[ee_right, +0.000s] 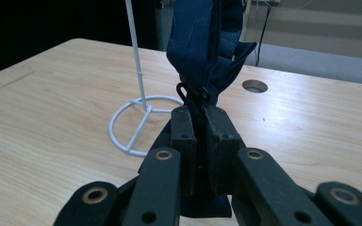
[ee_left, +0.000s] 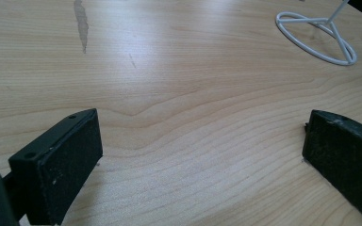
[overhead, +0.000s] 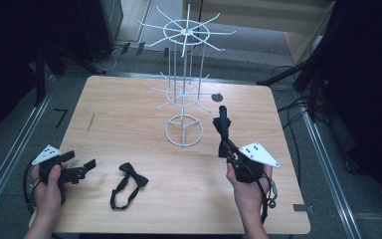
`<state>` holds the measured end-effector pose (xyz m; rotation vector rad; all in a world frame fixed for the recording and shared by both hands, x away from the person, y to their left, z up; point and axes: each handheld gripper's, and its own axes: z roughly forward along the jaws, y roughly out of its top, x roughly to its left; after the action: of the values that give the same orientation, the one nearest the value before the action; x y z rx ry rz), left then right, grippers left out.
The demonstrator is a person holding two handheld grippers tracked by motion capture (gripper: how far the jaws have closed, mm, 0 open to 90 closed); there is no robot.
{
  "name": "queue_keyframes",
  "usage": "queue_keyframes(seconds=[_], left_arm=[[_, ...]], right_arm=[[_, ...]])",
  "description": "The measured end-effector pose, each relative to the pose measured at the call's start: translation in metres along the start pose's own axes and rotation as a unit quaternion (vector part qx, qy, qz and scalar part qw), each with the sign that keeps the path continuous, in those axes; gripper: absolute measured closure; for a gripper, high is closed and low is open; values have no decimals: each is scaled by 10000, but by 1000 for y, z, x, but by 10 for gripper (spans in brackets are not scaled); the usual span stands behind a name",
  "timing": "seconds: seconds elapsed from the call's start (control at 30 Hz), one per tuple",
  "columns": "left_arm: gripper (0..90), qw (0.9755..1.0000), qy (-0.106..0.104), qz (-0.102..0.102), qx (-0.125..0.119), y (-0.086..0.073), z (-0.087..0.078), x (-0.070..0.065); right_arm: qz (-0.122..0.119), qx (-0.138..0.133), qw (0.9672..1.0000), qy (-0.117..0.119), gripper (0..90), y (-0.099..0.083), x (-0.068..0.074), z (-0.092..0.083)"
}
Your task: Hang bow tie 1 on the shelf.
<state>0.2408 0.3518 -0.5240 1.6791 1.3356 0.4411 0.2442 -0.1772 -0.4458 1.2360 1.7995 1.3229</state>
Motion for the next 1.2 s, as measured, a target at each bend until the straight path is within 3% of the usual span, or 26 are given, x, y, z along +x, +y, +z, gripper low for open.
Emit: queue_keyframes(seconds=[0.43,1.2], left_arm=[[0,10000,-16,-11,-7,0,0,1],[0,10000,-19,-17,-10,0,0,1]], right_arm=[[-68,-61,10000,23,846,14,7,2],[-201,-110,9997,49,844,21,26,4]])
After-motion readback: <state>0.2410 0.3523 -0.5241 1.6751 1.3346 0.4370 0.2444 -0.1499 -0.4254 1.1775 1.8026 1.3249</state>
